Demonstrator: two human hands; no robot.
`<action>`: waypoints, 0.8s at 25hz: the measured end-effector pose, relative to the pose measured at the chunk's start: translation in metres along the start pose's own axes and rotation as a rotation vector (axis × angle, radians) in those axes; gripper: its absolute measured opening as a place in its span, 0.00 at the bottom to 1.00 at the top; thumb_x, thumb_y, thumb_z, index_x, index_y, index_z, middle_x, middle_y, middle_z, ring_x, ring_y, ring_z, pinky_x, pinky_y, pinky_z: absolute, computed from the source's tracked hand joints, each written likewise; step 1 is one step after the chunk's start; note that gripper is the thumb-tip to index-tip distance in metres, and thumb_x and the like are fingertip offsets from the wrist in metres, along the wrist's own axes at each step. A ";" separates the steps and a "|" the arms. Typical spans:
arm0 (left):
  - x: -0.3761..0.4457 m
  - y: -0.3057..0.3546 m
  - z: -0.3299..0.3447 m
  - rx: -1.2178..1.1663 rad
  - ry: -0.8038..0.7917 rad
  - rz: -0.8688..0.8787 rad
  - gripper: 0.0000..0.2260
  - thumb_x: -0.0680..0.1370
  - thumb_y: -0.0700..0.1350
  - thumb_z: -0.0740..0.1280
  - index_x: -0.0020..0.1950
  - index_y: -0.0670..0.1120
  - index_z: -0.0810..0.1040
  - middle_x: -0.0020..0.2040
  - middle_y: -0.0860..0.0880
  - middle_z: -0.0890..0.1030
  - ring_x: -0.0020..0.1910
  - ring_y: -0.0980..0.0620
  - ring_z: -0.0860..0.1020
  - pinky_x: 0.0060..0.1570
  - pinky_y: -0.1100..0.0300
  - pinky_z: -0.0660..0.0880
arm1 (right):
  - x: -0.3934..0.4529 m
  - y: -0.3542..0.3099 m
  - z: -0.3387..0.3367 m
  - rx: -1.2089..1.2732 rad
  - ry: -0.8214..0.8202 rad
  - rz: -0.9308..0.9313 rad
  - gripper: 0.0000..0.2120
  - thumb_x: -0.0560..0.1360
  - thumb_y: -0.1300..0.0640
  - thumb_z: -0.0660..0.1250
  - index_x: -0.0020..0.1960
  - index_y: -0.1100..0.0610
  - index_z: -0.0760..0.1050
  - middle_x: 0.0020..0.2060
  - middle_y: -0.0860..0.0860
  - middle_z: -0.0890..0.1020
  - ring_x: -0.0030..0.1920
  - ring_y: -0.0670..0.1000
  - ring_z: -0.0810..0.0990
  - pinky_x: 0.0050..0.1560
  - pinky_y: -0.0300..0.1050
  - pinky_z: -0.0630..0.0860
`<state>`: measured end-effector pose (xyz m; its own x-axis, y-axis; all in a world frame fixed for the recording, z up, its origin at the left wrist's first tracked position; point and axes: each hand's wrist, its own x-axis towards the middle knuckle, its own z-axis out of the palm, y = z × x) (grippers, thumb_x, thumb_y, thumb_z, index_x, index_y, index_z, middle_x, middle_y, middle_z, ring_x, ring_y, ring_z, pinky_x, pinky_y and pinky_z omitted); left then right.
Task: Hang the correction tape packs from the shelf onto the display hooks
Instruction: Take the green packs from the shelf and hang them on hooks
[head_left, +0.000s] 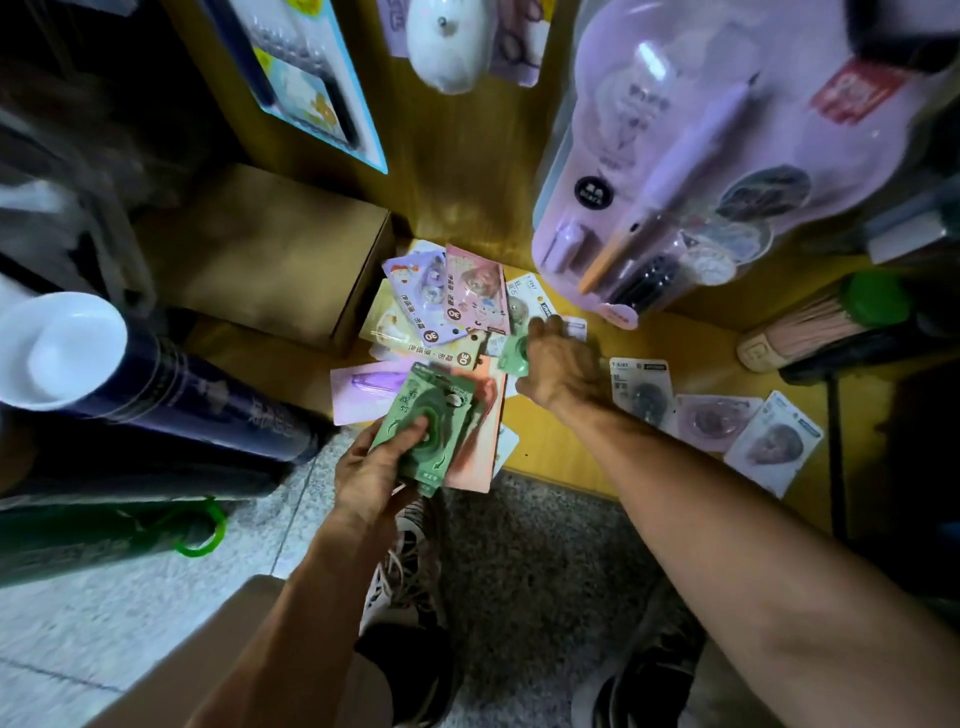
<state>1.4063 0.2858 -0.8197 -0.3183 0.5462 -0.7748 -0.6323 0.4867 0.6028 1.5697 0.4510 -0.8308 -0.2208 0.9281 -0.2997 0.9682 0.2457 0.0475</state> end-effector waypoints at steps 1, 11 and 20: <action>-0.001 0.000 0.001 -0.005 0.012 0.010 0.16 0.71 0.42 0.75 0.58 0.44 0.80 0.51 0.43 0.84 0.45 0.48 0.81 0.36 0.59 0.79 | -0.009 0.004 0.000 -0.047 0.006 -0.014 0.29 0.71 0.51 0.72 0.67 0.57 0.66 0.60 0.55 0.75 0.54 0.58 0.80 0.51 0.50 0.73; -0.079 0.018 0.037 -0.014 -0.081 0.002 0.14 0.74 0.43 0.72 0.57 0.39 0.81 0.42 0.45 0.85 0.33 0.52 0.83 0.30 0.62 0.78 | -0.146 0.025 -0.056 0.241 0.532 -0.487 0.36 0.69 0.68 0.61 0.76 0.50 0.62 0.69 0.48 0.75 0.51 0.55 0.83 0.47 0.47 0.81; -0.227 0.065 0.008 -0.201 -0.324 0.200 0.26 0.71 0.51 0.73 0.67 0.45 0.76 0.63 0.40 0.80 0.63 0.40 0.78 0.57 0.46 0.77 | -0.269 -0.007 -0.148 0.614 0.415 -0.680 0.35 0.69 0.61 0.52 0.77 0.53 0.64 0.77 0.48 0.63 0.74 0.49 0.66 0.74 0.43 0.61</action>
<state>1.4437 0.1988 -0.6029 -0.2311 0.8177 -0.5272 -0.7156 0.2243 0.6615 1.6050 0.2415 -0.6091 -0.6596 0.6972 0.2809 0.4887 0.6817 -0.5445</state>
